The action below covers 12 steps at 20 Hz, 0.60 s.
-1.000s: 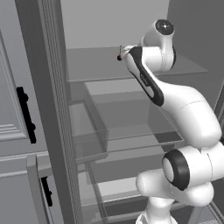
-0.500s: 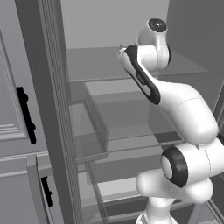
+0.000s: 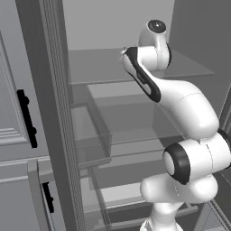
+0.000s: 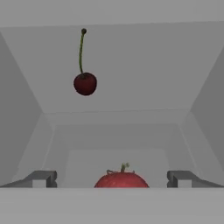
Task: Take the strawberry from the fridge and place it on top of the pancake, located on the dining counter.
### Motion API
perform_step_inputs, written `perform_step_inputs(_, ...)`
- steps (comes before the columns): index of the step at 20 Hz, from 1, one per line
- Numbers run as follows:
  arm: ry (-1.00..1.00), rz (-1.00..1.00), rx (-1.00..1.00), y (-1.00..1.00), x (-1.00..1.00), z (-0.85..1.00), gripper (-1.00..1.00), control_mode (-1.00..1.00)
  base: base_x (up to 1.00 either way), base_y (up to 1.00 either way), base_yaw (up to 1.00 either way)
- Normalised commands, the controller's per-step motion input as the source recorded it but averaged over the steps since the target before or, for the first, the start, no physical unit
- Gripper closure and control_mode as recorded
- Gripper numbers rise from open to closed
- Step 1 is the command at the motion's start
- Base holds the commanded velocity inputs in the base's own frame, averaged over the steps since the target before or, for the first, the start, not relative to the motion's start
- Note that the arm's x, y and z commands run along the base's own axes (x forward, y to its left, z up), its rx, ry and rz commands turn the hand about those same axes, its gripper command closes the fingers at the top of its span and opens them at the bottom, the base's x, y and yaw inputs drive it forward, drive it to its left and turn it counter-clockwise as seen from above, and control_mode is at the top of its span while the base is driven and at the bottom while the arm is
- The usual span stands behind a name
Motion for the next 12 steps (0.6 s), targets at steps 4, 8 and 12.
perform_step_inputs(4,0.00,0.00,-0.01,0.00,-0.03,-0.09,-1.00,-1.00,0.00,0.00,0.00)
perform_step_inputs(8,0.00,-0.01,0.00,0.00,-0.09,-0.08,-1.00,-1.00,0.00,0.00,0.00)
perform_step_inputs(12,0.00,0.00,0.01,-0.01,0.00,-0.10,1.00,-1.00,0.00,0.00,0.00)
